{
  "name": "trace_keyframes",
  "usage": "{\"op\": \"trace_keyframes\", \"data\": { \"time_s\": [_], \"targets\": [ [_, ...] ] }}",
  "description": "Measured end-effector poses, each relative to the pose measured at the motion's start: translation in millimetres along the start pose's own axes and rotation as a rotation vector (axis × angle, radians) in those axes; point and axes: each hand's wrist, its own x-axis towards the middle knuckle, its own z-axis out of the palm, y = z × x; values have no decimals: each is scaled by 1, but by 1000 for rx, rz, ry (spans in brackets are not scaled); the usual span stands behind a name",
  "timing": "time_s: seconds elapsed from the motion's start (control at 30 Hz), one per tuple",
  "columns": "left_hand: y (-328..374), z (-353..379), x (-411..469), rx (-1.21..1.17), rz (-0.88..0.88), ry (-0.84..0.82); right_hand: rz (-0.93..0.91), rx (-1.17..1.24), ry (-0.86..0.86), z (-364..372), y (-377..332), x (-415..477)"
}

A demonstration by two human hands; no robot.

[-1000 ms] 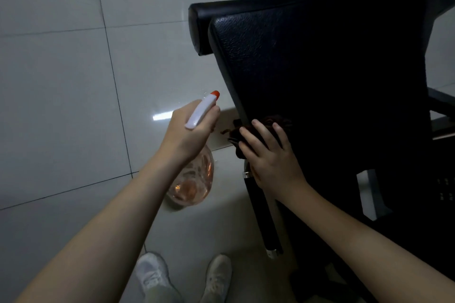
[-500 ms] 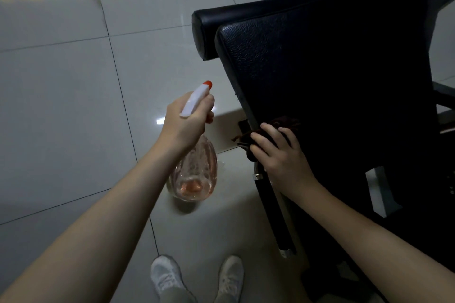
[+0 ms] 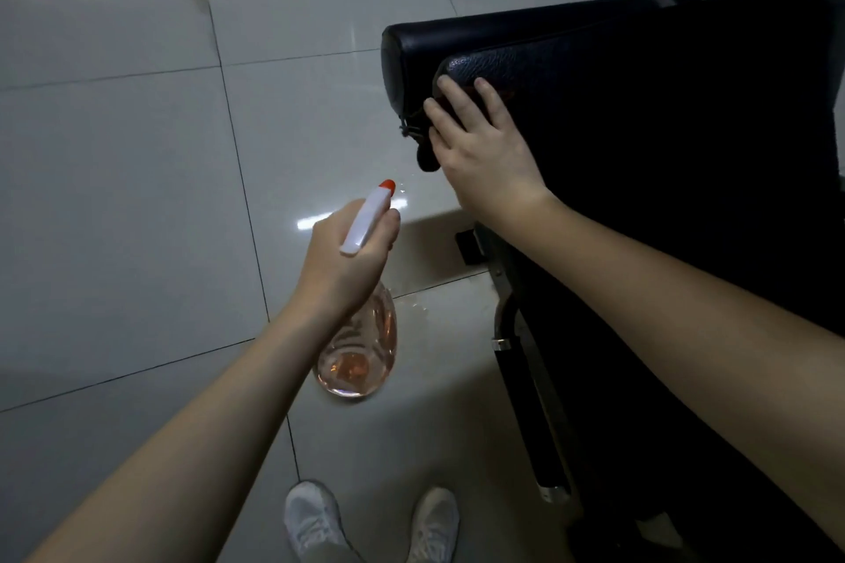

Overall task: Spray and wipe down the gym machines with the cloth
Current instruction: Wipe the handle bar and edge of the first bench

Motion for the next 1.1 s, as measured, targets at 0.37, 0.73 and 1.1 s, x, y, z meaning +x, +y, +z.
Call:
{"op": "trace_keyframes", "data": {
  "time_s": [0.37, 0.73, 1.1],
  "targets": [
    [-6, 6, -7, 62, -2, -42, -211, -373, -284, -22, -15, 36],
    [-7, -3, -13, 2, -16, -31, -517, -594, -261, 6, -32, -33],
    [-14, 6, -35, -61, -47, -79, -616, -161, -150, 19, -33, -94]
  ]
}}
